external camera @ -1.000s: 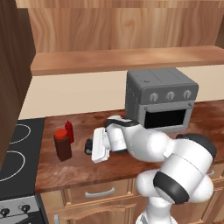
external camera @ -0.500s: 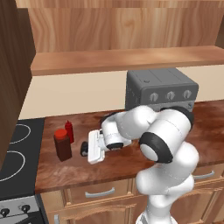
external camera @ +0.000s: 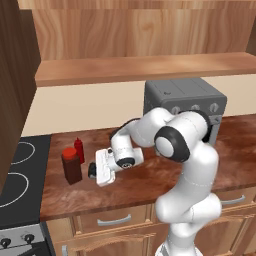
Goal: Collect the paprika, ketchup, and shaker from the cabinet and place them next to the stove.
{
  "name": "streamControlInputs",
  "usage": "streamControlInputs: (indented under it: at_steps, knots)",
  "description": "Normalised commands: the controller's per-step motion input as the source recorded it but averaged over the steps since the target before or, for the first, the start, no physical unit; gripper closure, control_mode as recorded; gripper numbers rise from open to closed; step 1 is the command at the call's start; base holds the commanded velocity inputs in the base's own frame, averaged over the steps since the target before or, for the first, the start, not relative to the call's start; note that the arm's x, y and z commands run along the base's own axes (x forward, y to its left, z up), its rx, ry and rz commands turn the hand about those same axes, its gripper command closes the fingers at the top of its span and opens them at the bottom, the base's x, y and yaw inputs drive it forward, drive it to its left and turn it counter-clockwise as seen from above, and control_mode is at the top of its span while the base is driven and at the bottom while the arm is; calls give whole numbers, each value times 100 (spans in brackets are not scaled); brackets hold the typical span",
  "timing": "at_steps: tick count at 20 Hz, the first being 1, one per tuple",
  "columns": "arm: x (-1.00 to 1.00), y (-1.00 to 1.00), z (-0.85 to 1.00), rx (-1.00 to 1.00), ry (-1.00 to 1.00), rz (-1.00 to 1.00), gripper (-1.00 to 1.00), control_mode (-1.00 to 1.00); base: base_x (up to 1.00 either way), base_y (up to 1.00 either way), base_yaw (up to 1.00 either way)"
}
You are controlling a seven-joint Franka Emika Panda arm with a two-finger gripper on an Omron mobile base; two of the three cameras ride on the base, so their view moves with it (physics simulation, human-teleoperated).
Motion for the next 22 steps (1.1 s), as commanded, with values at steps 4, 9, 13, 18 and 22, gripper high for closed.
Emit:
streamControlInputs:
  at_steps: [4,9,13,18,22]
  knots:
    - [0,35,-17,0,0,1,100,-100,0,0,0]
    - [0,28,-19,0,0,0,100,-100,0,0,0]
    - [0,9,-16,0,-2,0,-100,-100,0,0,0]
    - [0,0,-4,0,-1,0,-100,-100,0,0,0]
    - [0,0,0,0,0,0,-100,-100,0,0,0]
